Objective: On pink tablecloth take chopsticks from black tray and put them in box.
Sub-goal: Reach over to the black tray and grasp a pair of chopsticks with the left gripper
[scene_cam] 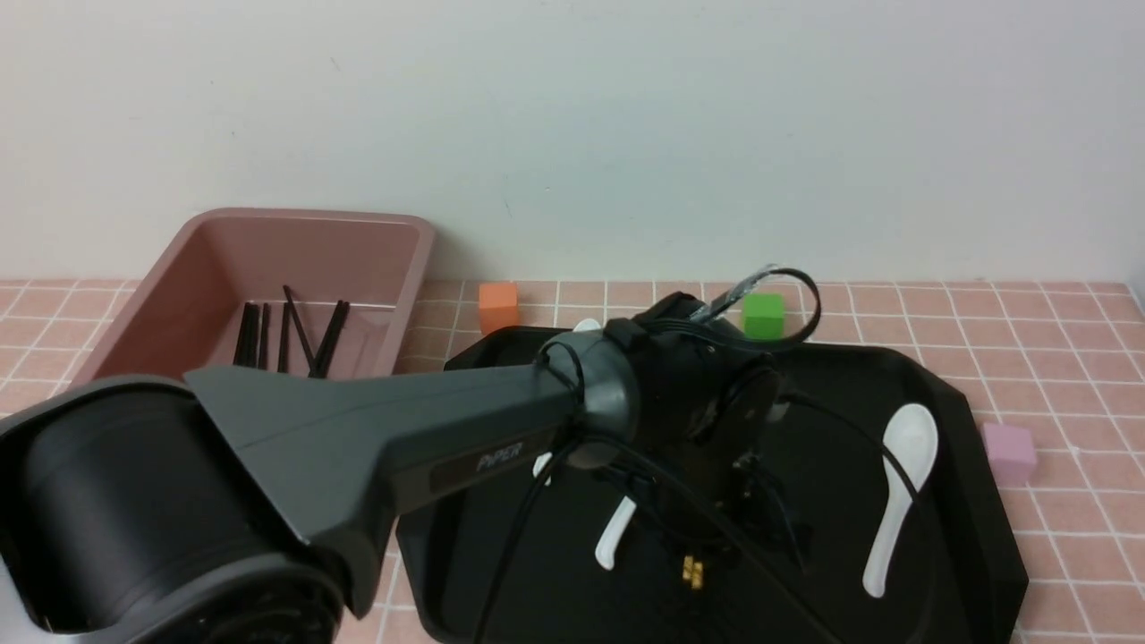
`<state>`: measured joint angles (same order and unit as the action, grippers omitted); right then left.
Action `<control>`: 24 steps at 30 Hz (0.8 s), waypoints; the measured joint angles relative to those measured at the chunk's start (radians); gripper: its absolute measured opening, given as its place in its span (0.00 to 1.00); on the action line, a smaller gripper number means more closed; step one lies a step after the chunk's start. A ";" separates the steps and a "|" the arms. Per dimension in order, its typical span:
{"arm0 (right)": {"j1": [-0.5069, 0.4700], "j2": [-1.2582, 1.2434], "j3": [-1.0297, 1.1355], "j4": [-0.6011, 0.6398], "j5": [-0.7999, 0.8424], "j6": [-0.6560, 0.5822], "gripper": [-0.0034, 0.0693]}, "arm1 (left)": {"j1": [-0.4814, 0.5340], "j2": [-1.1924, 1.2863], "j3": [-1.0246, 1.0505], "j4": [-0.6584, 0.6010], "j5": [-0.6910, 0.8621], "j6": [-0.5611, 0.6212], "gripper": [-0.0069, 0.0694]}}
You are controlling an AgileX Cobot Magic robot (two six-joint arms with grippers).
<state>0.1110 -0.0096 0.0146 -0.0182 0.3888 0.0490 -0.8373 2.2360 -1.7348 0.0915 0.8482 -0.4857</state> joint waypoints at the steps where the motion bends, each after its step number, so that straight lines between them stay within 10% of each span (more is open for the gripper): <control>1: 0.000 0.000 0.000 0.000 0.000 0.000 0.38 | 0.000 0.000 -0.001 0.005 0.006 -0.019 0.28; 24: 0.000 0.000 0.000 0.000 0.000 0.000 0.38 | -0.051 -0.269 0.009 -0.005 0.267 0.037 0.25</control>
<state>0.1110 -0.0096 0.0146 -0.0182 0.3888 0.0490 -0.8880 1.9665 -1.7259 0.0866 1.1154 -0.4487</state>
